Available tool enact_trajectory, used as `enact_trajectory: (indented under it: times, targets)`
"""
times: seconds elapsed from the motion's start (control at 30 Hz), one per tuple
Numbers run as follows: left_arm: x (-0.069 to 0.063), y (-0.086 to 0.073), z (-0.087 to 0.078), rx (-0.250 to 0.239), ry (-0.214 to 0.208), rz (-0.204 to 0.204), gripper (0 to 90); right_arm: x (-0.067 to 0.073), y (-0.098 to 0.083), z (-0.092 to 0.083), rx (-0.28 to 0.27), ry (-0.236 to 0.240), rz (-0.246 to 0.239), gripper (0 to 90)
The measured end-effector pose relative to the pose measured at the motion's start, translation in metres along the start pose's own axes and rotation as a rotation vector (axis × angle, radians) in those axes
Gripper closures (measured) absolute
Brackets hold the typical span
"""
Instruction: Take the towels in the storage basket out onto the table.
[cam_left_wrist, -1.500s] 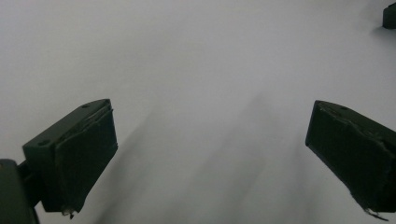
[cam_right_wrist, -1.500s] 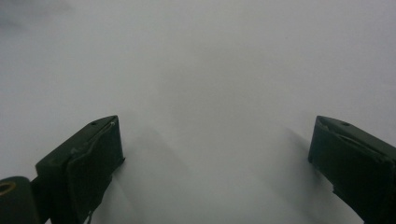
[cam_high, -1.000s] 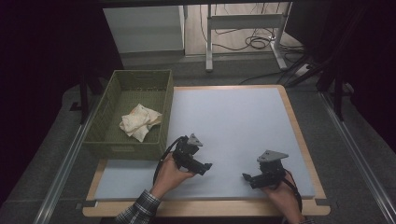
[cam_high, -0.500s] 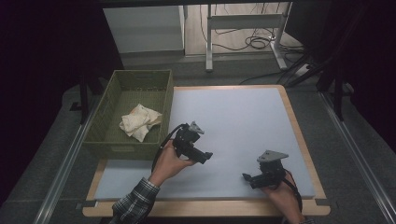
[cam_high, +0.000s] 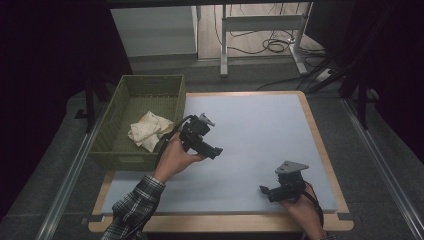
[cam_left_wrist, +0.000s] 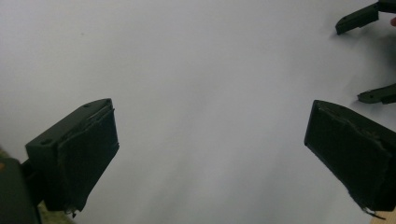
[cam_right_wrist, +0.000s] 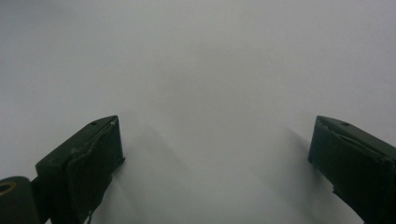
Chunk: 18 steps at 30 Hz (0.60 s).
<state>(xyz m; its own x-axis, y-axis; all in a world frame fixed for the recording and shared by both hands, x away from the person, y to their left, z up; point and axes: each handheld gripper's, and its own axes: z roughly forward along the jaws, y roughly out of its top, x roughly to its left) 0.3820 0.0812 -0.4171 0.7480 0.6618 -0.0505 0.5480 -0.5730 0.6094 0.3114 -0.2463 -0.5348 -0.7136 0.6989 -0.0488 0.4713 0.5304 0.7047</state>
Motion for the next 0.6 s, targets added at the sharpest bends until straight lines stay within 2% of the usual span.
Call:
enact_trajectory:
  times: [0.3, 0.6]
  targets:
    - [0.027, 0.008, -0.019, 0.006, 0.039, -0.034, 3.2, 0.000, 0.000, 0.000, -0.001, 0.000, 0.000, 3.1]
    - [0.060, 0.003, -0.041, 0.003, 0.091, -0.093, 3.4, 0.000, 0.000, 0.000, 0.000, 0.000, 0.000, 3.1]
